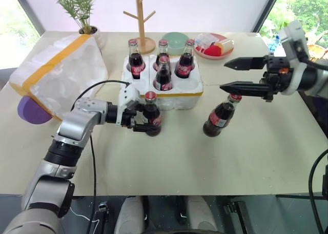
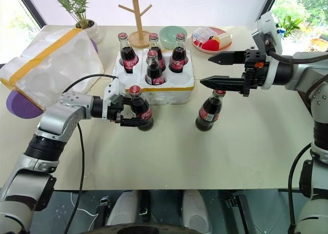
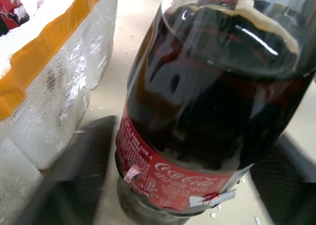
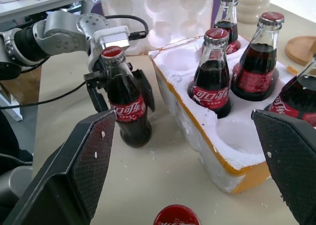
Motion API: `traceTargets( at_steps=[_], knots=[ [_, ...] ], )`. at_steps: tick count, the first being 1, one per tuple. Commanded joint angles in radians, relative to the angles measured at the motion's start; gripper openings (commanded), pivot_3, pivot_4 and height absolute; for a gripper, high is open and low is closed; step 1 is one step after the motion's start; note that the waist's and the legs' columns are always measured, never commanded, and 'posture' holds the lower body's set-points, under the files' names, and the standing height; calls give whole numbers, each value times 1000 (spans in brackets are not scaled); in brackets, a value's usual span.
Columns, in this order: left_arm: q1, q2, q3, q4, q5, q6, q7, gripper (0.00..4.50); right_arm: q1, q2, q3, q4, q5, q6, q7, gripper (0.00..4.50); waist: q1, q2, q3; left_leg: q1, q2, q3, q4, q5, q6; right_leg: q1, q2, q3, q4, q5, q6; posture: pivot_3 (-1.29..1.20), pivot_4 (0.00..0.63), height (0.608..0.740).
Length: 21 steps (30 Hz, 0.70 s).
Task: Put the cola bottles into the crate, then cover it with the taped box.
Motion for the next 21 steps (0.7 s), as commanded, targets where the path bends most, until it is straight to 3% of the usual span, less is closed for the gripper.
traceTargets(
  at_steps=[1, 6, 9, 15, 21],
  knots=[
    [-51, 39, 94, -54, -128, 109, -52, 2798, 2, -6, -50, -20, 12, -17, -7, 4500, -1, 0, 0, 0, 0, 0, 0, 0, 0, 0, 0, 0, 0, 0, 0, 0, 150, 740],
    [-154, 98, 223, -38, -307, 305, -77, 2798, 12, -10, -52, -18, 7, -22, -11, 4500, -3, -1, 1, -1, 1, -1, 0, 0, 0, -1, 1, 0, 0, 0, 0, 0, 150, 740],
    [-249, 99, 287, 48, -321, 321, -22, 2798, 13, -6, -54, -18, 8, -20, -17, 4500, 2, -1, 1, -1, 0, -1, 0, 0, 0, -1, 0, 0, 0, 0, 0, 0, 150, 740],
    [-359, 111, 248, 270, -128, 82, 63, 2798, 12, 2, -52, -21, 9, -22, -26, 4500, -1, 0, 1, 0, 0, 1, 0, 0, 0, 0, 1, 0, 0, 0, 0, 0, 150, 740],
    [-395, 71, 209, 384, -23, -68, 89, 2798, 19, 12, -51, -25, 7, -24, -41, 4500, 1, -1, 1, -2, 0, 2, 0, 0, 0, -1, 1, 0, -1, 0, 0, 0, 150, 740]
  ],
)
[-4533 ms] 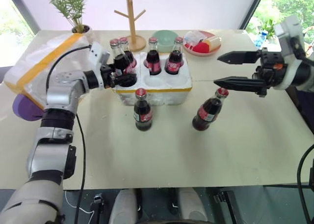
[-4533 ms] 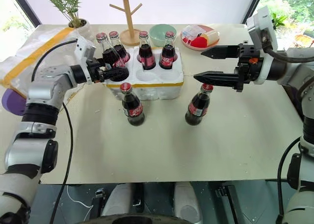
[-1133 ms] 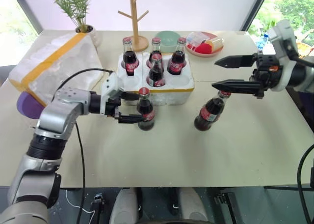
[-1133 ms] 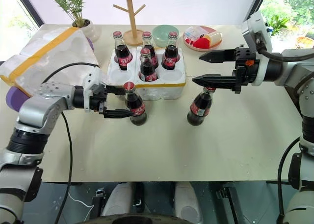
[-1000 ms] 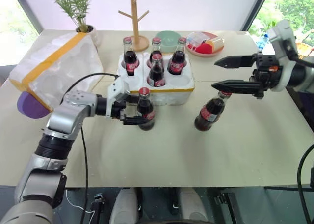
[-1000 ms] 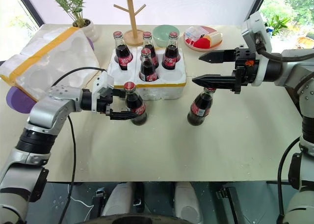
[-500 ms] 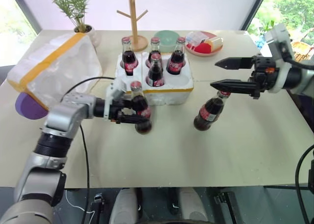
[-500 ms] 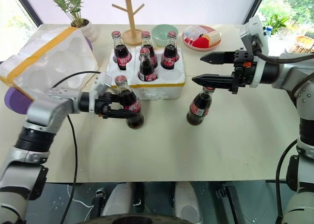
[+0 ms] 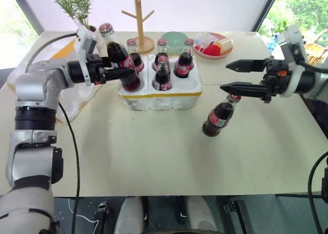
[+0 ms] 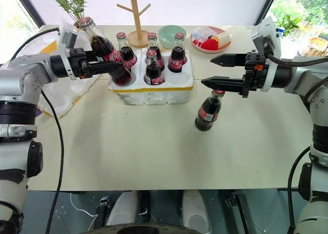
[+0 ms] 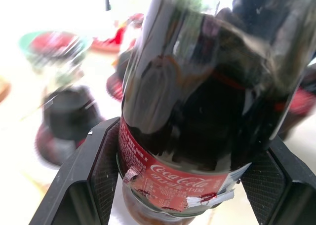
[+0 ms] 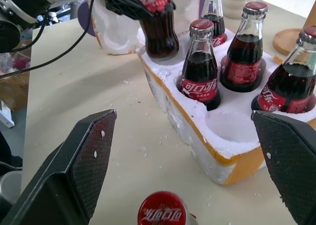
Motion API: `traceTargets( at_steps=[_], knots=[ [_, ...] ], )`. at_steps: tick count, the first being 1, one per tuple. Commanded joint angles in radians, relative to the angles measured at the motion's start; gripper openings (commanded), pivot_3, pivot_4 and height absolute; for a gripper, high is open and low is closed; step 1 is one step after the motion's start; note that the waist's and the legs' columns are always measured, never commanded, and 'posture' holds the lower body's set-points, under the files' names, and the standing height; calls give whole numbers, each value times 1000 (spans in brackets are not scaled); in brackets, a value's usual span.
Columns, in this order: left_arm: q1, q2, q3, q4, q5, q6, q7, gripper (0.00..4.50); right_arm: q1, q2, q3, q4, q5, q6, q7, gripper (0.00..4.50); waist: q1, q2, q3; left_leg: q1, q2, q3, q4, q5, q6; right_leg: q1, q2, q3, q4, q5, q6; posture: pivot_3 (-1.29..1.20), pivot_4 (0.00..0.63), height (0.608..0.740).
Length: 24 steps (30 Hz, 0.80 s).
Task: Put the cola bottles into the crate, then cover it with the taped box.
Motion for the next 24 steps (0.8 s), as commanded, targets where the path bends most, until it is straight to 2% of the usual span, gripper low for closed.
traceTargets(
  at_steps=[1, 10, 12, 14, 19, 24],
  knots=[
    [-61, -14, 8, 5, 40, -105, 13, 2798, -4, 1, -38, -27, 8, -22, -9, 4500, 3, 0, 0, 0, 0, 0, 0, 0, 0, 0, 0, 0, 0, 0, 0, 0, 150, 740],
    [-4, -82, -51, 80, 142, -192, 37, 2798, 9, 2, -46, -37, 14, -19, -30, 4500, 1, 0, 0, -1, -1, 0, 0, 0, 0, 0, -1, 0, 0, 0, 0, 0, 150, 740],
    [-3, -91, -55, 97, 152, -197, 36, 3854, 10, 1, -47, -39, 16, -19, -32, 4500, 0, 0, 0, 0, 0, 0, 0, 0, 0, 0, 0, 0, 0, 0, 0, 0, 150, 740],
    [-7, -97, -48, 107, 150, -198, 31, 4478, 9, -1, -50, -42, 19, -18, -32, 4500, 1, 0, 0, 0, 0, 0, 0, 0, 0, 0, 0, 0, 0, 0, 0, 0, 150, 740],
    [-33, -92, -13, 99, 116, -166, 19, 4478, -7, -31, -64, -31, 12, -34, -10, 4500, 1, 0, 0, 0, 0, 0, 0, 0, 0, 0, 0, 0, 0, 0, 0, 0, 150, 740],
    [-86, -24, 98, -35, -67, 39, -88, 4478, -24, -124, -157, 22, 33, -12, 18, 4500, 2, 0, 0, -1, 0, 0, 0, 0, 0, 0, -1, 0, 0, 0, 0, 0, 150, 740]
  ],
)
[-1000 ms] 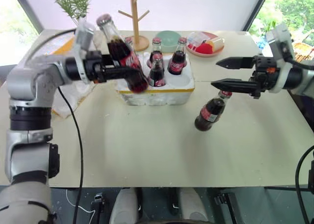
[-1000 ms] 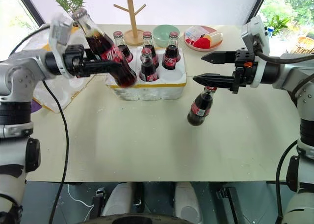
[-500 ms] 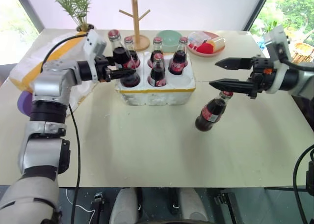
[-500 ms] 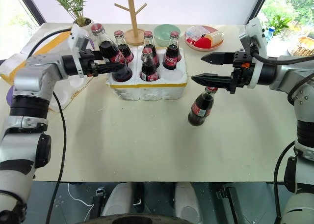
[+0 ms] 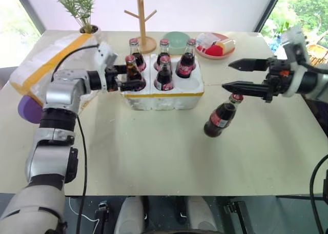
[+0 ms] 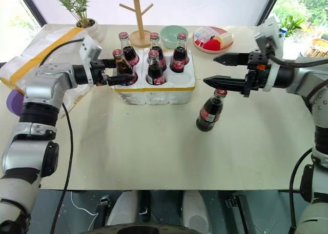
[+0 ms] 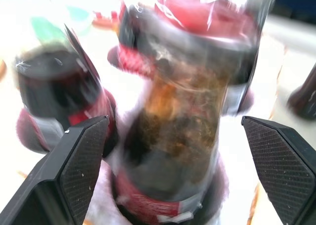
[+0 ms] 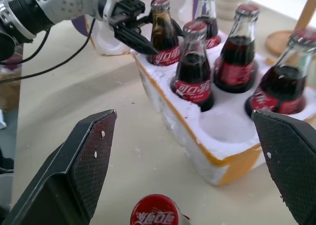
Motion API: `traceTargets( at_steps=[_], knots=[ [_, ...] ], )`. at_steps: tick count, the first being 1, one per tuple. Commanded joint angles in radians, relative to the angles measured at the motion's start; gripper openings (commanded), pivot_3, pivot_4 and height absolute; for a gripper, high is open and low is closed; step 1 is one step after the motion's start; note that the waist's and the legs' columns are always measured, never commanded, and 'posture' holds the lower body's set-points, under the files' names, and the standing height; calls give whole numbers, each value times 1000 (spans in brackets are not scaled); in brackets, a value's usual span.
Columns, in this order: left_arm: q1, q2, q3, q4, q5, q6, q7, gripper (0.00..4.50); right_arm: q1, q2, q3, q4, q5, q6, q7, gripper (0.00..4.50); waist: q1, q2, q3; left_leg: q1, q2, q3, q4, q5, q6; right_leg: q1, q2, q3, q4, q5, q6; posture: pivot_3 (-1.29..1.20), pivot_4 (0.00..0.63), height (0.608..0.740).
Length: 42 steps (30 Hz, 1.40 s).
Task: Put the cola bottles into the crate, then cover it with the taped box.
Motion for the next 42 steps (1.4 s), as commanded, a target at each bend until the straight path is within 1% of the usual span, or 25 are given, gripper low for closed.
traceTargets(
  at_steps=[1, 3, 5, 8, 10, 13, 15, 17, 21, 30, 32, 36, 42],
  knots=[
    [-64, 79, 103, -150, -155, 143, -89, 4478, -15, -78, -129, 19, 39, 18, 16, 4500, -1, 0, 0, 0, 0, 0, 0, 0, 0, 0, 0, 0, 0, 0, 0, 0, 150, 740],
    [-72, 115, 128, -191, -202, 212, -105, 4478, 15, -101, -179, 21, 64, 54, 10, 4500, -2, 0, 0, 0, 0, -1, 0, 0, 0, 0, 0, 0, -1, 0, 0, 0, 150, 740],
    [-76, 173, 156, -239, -255, 284, -137, 4478, 114, -120, -265, -5, 82, 101, 4, 4500, -2, 0, -1, 2, 0, -1, 0, 0, 0, 1, 0, 0, 0, 0, 0, 0, 150, 740],
    [-15, 283, 148, -350, -321, 357, -252, 4478, 307, -112, -388, -78, 80, 152, -21, 4500, -3, 0, -1, 3, 1, -1, -1, 0, 0, 2, 0, 0, 0, 0, 0, 0, 150, 740],
    [54, 335, 106, -417, -300, 332, -292, 4478, 418, -76, -448, -137, 84, 170, -62, 4500, -5, 2, -2, 4, 1, -1, -1, 0, 0, 2, 0, 1, 1, 0, 0, 0, 150, 740],
    [186, 392, 39, -527, -237, 232, -349, 4478, 610, 19, -437, -247, -8, 78, -144, 4500, -4, 2, -2, 6, 0, -1, -1, 0, 0, 4, 0, 2, 2, -1, 0, 0, 150, 740],
    [240, 404, 12, -570, -212, 184, -360, 4478, 659, 100, -422, -298, -13, 56, -218, 4500, -3, 1, -2, 6, 1, -1, 0, 0, 0, 5, 0, 2, 1, -1, 0, 0, 150, 740],
    [258, 394, 1, -588, -208, 169, -348, 4478, 688, 168, -409, -337, 7, 52, -263, 4500, -2, 1, -2, 5, 0, -1, 0, 0, -1, 4, 0, 2, 1, -1, 0, 0, 150, 740],
    [260, 370, -15, -607, -215, 164, -320, 4478, 727, 258, -360, -404, 29, 37, -311, 4500, 0, 2, -2, 5, 0, -1, 0, 0, -1, 3, 0, 4, 1, -1, 0, 0, 150, 740],
    [238, 335, -34, -612, -201, 156, -276, 4478, 715, 354, -222, -397, 41, 3, -375, 4500, -1, 1, -2, 5, 0, -1, 0, 0, 0, 4, 1, 3, 1, -1, 1, 0, 150, 740],
    [232, 333, -33, -615, -207, 162, -272, 4478, 688, 369, -184, -373, 23, -14, -395, 4500, -2, 1, -2, 5, 0, -1, 0, 0, 0, 3, 1, 3, 1, -1, 1, 0, 150, 740],
    [226, 328, -32, -619, -214, 170, -259, 4478, 583, 414, -84, -263, -44, -69, -427, 4500, -7, 1, -2, 5, 0, -1, 0, 0, 0, 3, 1, 4, 1, -1, 1, 0, 150, 740],
    [231, 322, -27, -628, -217, 179, -239, 4478, 504, 435, -21, -167, -96, -117, -436, 4500, -2, 1, -2, 5, 0, -1, 0, 0, 0, 3, 2, 4, 1, -1, 1, 0, 150, 740]
  ],
)
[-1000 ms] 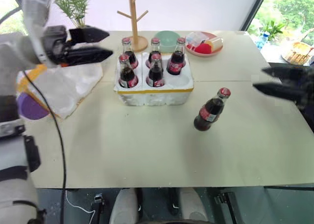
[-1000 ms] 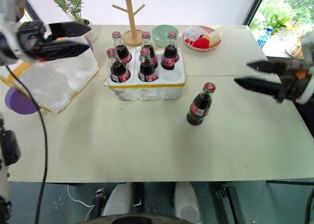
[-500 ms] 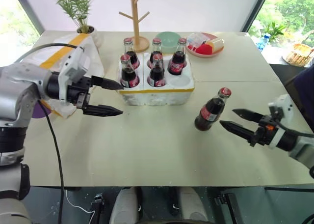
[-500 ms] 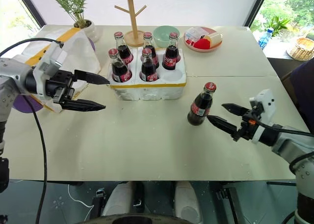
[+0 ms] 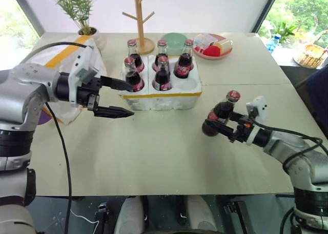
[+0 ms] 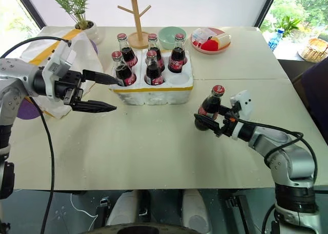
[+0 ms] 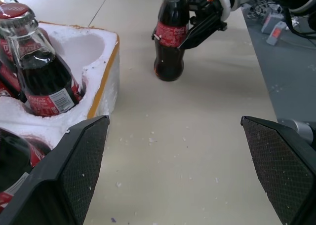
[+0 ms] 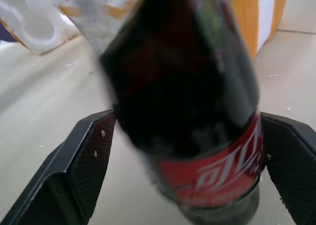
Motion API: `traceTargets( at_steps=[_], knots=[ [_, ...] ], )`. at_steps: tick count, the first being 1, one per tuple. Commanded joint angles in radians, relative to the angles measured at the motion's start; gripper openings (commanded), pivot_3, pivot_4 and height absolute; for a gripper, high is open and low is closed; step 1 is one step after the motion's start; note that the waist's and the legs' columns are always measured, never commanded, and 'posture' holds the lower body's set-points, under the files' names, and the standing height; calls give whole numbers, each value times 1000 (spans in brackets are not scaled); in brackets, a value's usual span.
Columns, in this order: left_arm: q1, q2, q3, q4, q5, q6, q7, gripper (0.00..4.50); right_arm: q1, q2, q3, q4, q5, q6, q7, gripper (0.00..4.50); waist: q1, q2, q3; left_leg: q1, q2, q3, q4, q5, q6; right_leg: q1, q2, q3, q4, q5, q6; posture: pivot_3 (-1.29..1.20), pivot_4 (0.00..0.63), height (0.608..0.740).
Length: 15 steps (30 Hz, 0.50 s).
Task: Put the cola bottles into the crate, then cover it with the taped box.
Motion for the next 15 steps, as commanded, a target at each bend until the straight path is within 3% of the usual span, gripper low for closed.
traceTargets(
  at_steps=[1, 2, 4, 6, 8, 12, 15],
  knots=[
    [-18, 0, 23, -30, -17, 2, 15, 4478, -40, 9, 3, 23, -11, -34, -2, 4500, 2, 0, 0, 0, 0, 0, 0, 0, 0, 0, 0, 0, 0, 0, 0, 0, 150, 740],
    [-16, -1, 26, -33, -18, 4, 20, 4500, -54, 8, 2, 26, -6, -36, 2, 3992, 3, 0, 0, 0, 0, 0, 0, 0, 0, 0, 0, 0, 0, 0, 0, 0, 150, 740],
    [-12, 1, 33, -37, -22, 7, 30, 4500, -81, 1, -20, -1, 45, -16, 24, 3690, 2, 0, 0, 0, 0, 0, 0, 0, 0, 0, 0, 0, 0, 0, 0, 0, 150, 740],
    [-4, 4, 46, -40, -28, 11, 43, 4500, -106, -30, -46, -69, 126, 20, 72, 2752, 2, 1, 0, 0, 0, 0, 0, 0, 0, 0, 0, 0, 0, 0, 0, 0, 150, 740],
    [3, 8, 58, -41, -35, 17, 57, 4500, -150, -62, -67, -109, 198, 61, 94, 2750, 2, 1, 1, 0, 0, 0, 0, 0, 0, 0, 0, 0, 0, 0, 0, 0, 150, 740],
    [25, 8, 97, -33, -53, 26, 91, 4500, -391, -73, -68, -42, 283, 127, 53, 2750, -20, 3, 3, 0, 1, 0, 0, 0, 0, -2, 0, 1, 1, 0, 0, 0, 150, 740],
    [47, 1, 114, -35, -54, 15, 122, 4500, -563, -39, 48, 101, 132, 59, 23, 2750, -23, 3, 3, 0, 1, 0, 0, 0, 0, -1, 0, 1, 1, 0, 0, 0, 150, 740]
  ],
)
